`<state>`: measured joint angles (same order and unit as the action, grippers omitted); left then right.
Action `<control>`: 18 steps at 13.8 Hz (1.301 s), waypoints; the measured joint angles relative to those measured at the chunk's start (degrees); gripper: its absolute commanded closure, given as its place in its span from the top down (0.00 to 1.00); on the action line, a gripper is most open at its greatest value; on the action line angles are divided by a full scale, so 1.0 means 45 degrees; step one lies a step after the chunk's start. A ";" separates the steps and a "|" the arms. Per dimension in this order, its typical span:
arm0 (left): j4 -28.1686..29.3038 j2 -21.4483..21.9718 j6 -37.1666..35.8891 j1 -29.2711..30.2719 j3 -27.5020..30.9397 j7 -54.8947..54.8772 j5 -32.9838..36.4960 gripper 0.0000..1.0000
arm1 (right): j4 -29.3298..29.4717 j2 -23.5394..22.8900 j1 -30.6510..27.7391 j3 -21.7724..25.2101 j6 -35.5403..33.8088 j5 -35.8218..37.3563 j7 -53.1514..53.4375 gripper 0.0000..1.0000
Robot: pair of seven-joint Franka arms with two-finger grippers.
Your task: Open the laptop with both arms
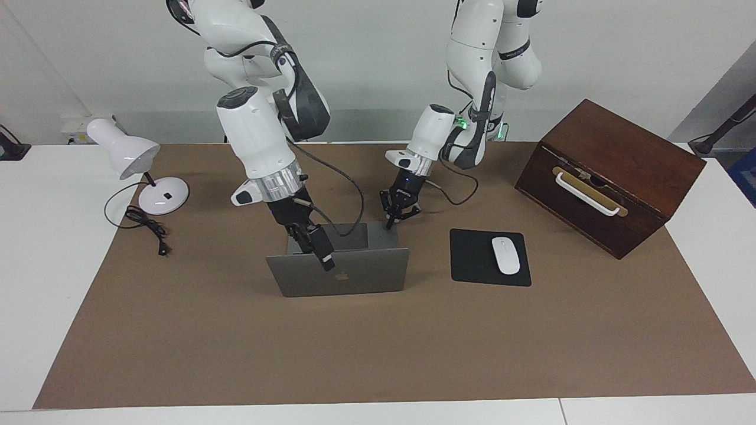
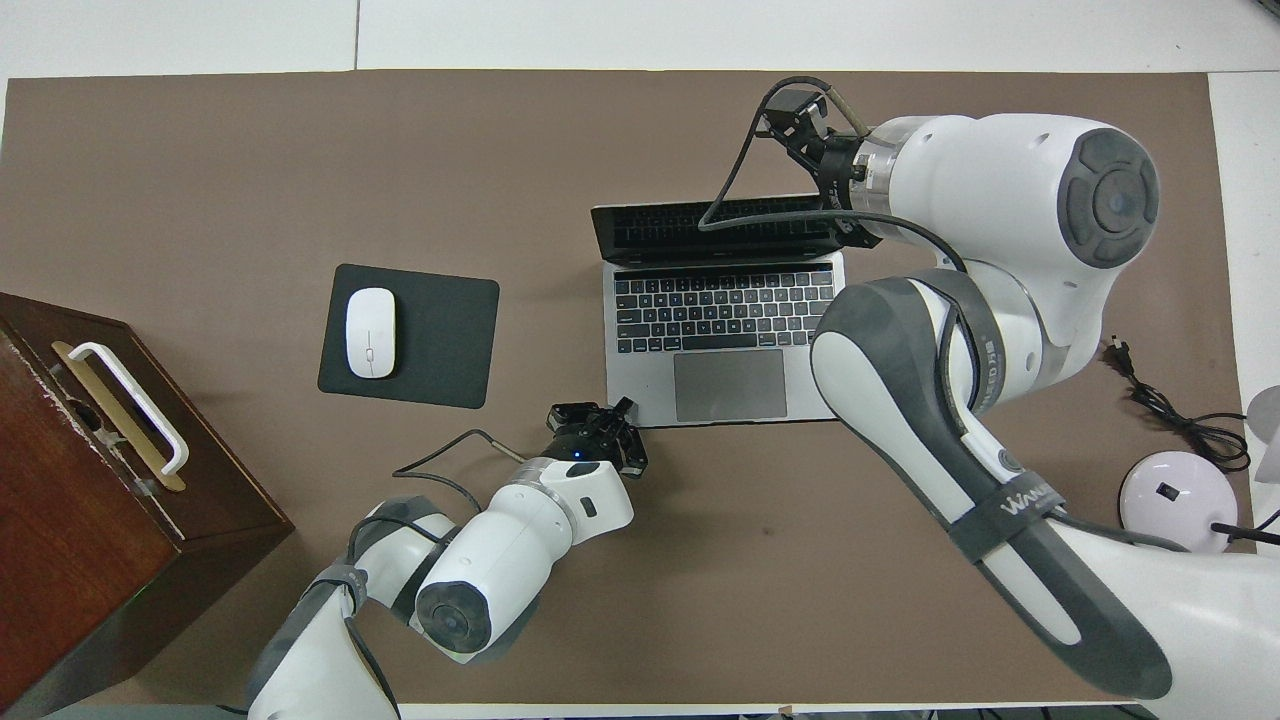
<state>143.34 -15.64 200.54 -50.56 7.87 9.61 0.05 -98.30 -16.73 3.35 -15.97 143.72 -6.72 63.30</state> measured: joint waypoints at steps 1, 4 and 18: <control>0.0000 0.0000 0.0000 0.0000 0.0000 0.0000 0.0000 0.00 | 0.0025 -0.0033 0.0000 0.0008 0.0000 0.0000 -0.0060 1.00; 0.0000 0.0000 0.0000 -0.0001 0.0001 0.0000 0.0000 0.00 | 0.0063 -0.0075 0.0000 0.0046 -0.0002 0.0000 -0.0289 1.00; -0.0001 -0.0001 0.0003 0.0007 0.0010 0.0049 -0.0002 0.00 | 0.1578 0.0962 -0.0379 0.0957 -0.4473 0.0005 -0.3075 1.00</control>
<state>143.34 -15.64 200.55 -50.53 7.92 9.83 0.04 -91.20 -12.40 1.65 -11.67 123.59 -6.70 49.46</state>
